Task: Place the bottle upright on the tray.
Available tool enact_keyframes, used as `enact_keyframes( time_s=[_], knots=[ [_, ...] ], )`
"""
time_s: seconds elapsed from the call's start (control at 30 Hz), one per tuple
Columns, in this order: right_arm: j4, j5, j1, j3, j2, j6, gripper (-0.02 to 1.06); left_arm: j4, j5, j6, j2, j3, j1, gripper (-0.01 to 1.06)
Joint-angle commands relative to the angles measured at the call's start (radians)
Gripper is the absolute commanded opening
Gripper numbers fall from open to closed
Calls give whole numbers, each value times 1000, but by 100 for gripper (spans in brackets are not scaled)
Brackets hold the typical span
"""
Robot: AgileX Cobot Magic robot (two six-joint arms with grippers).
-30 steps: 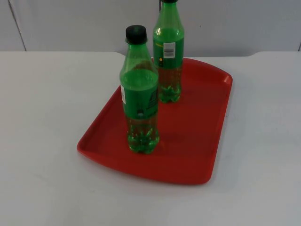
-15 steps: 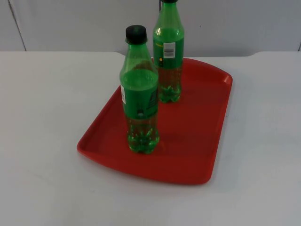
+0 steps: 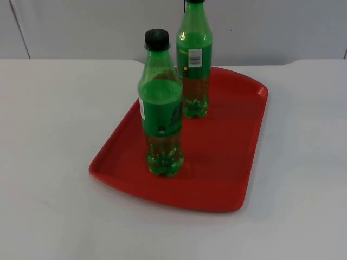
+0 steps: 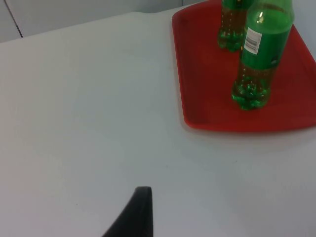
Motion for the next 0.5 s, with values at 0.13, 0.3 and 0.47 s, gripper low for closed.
enact_keyframes(
  time_s=[0.13, 0.3, 0.47],
  knots=[
    [1, 0, -85, 3, -4, 1, 105, -1, -1, -5, -5, 3, 1, 105],
    [1, 0, -149, 3, -4, 1, 105, -1, -1, -5, -5, 3, 1, 105],
    [1, 0, -222, 3, -4, 1, 105, -1, -1, -5, -5, 3, 1, 105]
  ],
)
